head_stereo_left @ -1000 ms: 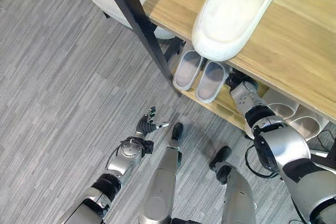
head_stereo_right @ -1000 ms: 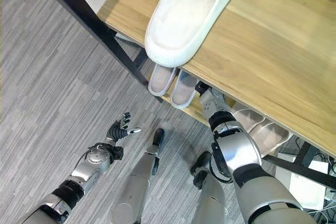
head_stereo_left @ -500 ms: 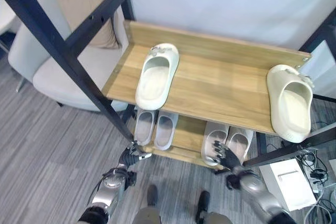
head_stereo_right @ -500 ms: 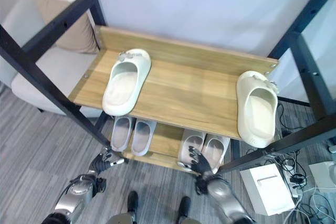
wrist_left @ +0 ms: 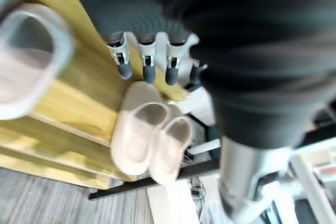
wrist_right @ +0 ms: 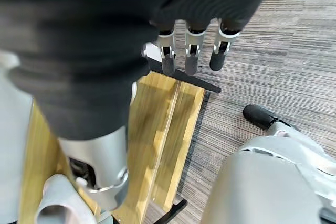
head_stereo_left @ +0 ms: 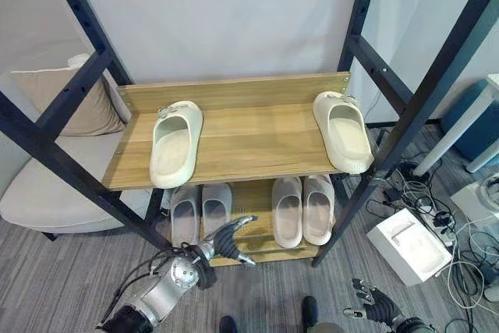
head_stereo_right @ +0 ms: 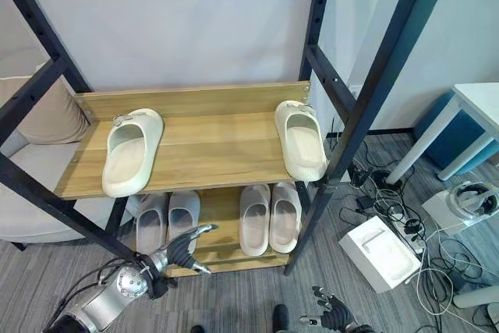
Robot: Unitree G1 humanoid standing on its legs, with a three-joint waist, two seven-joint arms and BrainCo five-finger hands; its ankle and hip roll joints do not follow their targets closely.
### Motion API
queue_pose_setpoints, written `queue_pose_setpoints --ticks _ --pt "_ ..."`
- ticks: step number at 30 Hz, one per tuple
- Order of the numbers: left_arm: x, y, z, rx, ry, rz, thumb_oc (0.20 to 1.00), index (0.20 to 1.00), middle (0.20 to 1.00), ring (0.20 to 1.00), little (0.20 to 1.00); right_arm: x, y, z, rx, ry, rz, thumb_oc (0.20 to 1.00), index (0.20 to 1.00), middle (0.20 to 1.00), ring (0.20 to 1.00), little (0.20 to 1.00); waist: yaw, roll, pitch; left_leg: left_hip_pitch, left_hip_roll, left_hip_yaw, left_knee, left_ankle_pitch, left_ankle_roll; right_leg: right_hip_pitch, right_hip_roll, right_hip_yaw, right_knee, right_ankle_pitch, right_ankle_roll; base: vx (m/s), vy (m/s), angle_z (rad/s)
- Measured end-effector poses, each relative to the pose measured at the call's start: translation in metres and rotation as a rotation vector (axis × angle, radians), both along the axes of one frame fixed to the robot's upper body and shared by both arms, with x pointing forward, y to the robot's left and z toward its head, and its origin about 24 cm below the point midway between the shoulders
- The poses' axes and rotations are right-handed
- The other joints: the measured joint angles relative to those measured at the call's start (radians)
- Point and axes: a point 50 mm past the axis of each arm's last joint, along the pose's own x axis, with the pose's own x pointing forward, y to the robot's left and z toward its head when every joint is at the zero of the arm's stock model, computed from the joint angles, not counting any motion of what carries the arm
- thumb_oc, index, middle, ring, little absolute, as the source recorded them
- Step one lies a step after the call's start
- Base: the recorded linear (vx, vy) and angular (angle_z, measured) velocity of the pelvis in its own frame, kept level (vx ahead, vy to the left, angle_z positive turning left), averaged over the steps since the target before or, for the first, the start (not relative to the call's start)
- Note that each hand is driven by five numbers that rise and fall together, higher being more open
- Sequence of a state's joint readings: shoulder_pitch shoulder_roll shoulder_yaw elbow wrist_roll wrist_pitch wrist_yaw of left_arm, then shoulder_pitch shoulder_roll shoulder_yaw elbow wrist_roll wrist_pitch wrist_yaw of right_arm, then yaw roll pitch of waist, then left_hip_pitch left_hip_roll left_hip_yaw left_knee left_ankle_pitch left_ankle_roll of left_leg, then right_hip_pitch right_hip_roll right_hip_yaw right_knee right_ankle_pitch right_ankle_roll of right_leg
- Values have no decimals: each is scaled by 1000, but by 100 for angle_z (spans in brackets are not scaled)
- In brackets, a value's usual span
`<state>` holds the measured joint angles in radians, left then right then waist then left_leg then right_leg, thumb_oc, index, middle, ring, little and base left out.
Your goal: Arrange the slippers neatly on the shoe rack.
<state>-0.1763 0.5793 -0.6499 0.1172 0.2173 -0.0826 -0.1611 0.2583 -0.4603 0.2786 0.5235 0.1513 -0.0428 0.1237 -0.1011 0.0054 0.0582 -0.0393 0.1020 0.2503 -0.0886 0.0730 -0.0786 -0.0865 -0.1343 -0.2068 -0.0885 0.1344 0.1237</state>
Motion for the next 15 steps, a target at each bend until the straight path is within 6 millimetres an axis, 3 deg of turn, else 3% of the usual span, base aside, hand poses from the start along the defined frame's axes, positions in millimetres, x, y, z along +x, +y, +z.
queue_pose_setpoints --ticks 3,4,5,7,10,13,15 --pt "17 -32 67 -47 -237 -225 1000 1000 1000 1000 1000 14 4 2 6 -25 20 1000 1000 1000 1000 1000 -3 10 0 2 -3 5 0 1 2 -1 -2 5 0 7 0 9 -8 -3" --pt "15 -42 91 -61 -304 -315 1000 1000 1000 1000 1000 20 5 3 11 -40 21 1000 1000 1000 1000 1000 -3 12 -1 4 -3 6 0 1 1 1 -1 6 0 13 7 36 -28 -5" --pt "4 -53 127 -171 -371 -427 1000 1000 1000 1000 1000 24 5 5 17 -59 15 1000 1000 1000 1000 1000 -5 19 -3 8 -2 8 0 4 -3 3 0 8 0 12 5 34 -20 -5" --pt "-10 -60 163 -320 -385 -543 1000 1000 1000 1000 1000 21 3 1 12 -34 2 1000 1000 1000 1000 1000 -4 19 -3 13 0 5 1 8 3 10 5 7 2 10 -2 36 -18 2" --pt "-10 -56 188 -516 -373 -545 1000 1000 1000 1000 1000 24 6 2 22 -48 6 1000 1000 1000 1000 1000 -2 22 -3 38 1 2 7 4 6 37 5 -2 5 2 -5 62 -29 7" --pt "8 -31 215 -919 -425 -332 1000 1000 1000 1000 1000 20 16 -1 65 -39 2 1000 1000 1000 1000 1000 9 16 -3 39 2 -21 7 0 0 52 6 -21 6 -11 -6 48 -18 19" --pt "14 -18 216 -974 -465 -230 1000 1000 1000 1000 1000 20 22 -2 97 -39 -6 1000 1000 1000 1000 1000 11 18 -4 42 2 -21 5 -3 -4 54 5 -20 5 -10 -6 46 -10 2"
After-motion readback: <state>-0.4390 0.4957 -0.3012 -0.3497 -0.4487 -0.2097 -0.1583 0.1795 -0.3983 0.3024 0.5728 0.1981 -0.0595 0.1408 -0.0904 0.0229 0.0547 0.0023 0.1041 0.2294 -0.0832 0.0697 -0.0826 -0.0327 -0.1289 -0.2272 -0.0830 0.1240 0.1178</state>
